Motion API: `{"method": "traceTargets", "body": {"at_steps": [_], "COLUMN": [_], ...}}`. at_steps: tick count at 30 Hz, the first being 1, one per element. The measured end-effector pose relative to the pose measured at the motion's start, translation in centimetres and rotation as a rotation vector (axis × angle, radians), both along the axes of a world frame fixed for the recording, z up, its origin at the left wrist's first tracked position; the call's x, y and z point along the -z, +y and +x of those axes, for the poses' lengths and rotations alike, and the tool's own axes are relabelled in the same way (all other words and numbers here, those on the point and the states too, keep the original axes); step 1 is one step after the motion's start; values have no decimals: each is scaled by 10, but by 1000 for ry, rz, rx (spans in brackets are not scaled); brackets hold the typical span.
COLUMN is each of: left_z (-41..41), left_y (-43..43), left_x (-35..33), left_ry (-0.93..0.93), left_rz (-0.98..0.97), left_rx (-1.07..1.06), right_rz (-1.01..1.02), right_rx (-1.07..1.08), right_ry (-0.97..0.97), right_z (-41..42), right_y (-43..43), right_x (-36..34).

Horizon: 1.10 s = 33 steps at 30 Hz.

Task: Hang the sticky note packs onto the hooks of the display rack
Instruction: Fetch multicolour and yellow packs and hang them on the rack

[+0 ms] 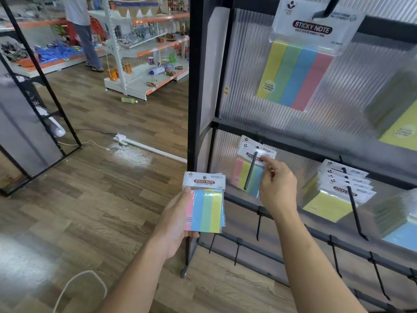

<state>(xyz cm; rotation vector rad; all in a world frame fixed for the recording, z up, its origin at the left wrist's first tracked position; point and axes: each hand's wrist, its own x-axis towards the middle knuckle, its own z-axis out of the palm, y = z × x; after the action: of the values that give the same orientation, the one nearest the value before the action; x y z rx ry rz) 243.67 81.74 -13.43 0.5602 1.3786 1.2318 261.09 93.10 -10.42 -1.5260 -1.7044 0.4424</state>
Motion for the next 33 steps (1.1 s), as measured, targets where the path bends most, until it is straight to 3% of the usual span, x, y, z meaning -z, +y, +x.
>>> {"method": "traceTargets", "body": {"at_steps": [8, 12, 15, 24, 33], "left_z": [11, 22, 30, 32, 33], "left_y": [9, 10, 7, -18, -34], "left_x": [3, 6, 9, 16, 14], "left_ry": [-43, -84, -95, -128, -116], "left_rz": [-4, 0, 2, -9, 34], "left_rx": [57, 55, 50, 19, 12], "right_rz": [-123, -297, -381, -265, -46], "right_rx": [26, -196, -234, -278, -320], "right_ry": [72, 232, 353, 404, 294], "right_z": [7, 3, -1, -2, -5], "right_y": [-19, -43, -55, -94, -115], "right_x": [5, 10, 13, 16, 11]}}
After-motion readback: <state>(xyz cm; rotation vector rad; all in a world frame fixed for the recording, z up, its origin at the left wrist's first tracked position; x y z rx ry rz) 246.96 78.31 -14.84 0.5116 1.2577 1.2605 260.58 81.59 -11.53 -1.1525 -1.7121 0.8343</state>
